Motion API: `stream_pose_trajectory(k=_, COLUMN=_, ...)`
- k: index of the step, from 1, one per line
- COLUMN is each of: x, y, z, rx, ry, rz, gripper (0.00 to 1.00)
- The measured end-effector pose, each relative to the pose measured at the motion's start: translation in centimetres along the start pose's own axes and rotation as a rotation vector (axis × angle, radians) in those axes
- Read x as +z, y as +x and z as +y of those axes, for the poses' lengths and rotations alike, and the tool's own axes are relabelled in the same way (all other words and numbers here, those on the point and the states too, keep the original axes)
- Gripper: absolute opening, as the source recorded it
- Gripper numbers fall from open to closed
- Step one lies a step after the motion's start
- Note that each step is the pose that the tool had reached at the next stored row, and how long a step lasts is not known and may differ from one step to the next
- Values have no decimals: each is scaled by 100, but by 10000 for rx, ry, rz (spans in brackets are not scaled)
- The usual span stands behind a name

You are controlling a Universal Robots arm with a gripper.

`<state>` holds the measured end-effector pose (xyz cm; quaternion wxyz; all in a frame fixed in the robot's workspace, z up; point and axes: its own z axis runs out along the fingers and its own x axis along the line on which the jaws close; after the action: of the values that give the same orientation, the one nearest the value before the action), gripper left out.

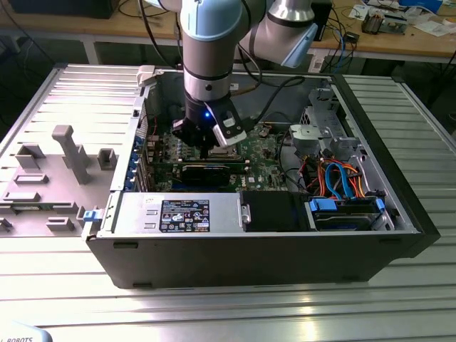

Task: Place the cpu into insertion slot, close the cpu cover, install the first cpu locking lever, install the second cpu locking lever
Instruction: 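Install the second cpu locking lever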

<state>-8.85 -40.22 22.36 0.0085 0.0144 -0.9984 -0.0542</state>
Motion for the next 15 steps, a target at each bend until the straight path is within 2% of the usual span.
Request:
stream_pose_trajectory(k=10, x=11, y=0, z=-1, rx=0, ry=-4, rz=0, gripper=11)
stream_pose_trajectory(k=15, x=17, y=0, z=-2, rx=0, ry=-28, rz=2, gripper=11)
